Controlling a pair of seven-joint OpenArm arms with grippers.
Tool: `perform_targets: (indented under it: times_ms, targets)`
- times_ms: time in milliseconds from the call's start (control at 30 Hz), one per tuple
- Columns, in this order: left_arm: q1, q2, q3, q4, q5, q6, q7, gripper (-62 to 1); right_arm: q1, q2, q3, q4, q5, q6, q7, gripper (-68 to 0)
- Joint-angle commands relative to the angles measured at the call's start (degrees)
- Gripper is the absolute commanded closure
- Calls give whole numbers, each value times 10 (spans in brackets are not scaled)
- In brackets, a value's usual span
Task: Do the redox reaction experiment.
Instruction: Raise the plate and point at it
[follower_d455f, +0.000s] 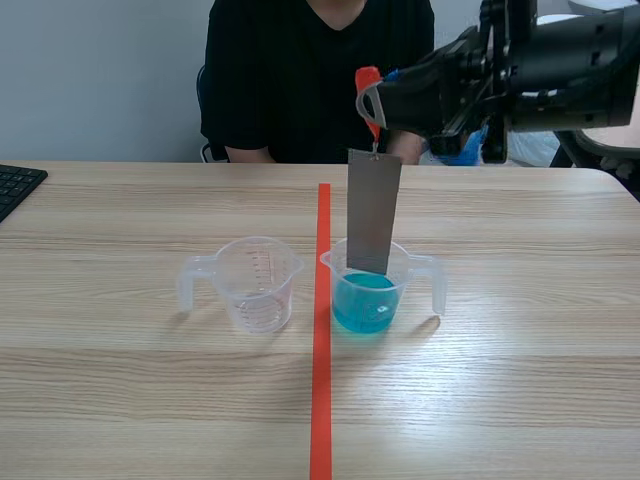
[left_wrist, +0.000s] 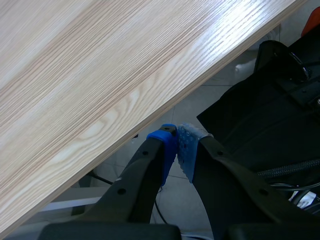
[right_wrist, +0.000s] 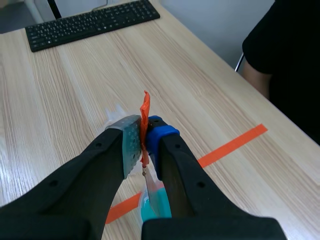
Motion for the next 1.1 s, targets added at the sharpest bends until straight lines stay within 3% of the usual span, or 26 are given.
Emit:
perform_targets:
  times_ms: [0, 400, 467, 867, 1067]
  targets:
    - [9, -5, 1, 6, -4, 1, -8, -40, 10, 9, 14, 18, 13, 7, 2, -15]
    - [9, -5, 1, 6, -4, 1, -8, -40, 10, 9, 55, 81, 72, -8, -53, -15]
    - [9, -5, 1, 6, -4, 1, -8, -40, 10, 9, 60, 85, 72, -20, -54, -15]
    - [9, -5, 1, 6, -4, 1, -8, -40, 10, 9, 64, 85, 73, -20, -54, -15]
    - [9, -35, 1, 6, -47, -3, -12, -40, 10, 9, 64, 85, 73, -20, -53, -15]
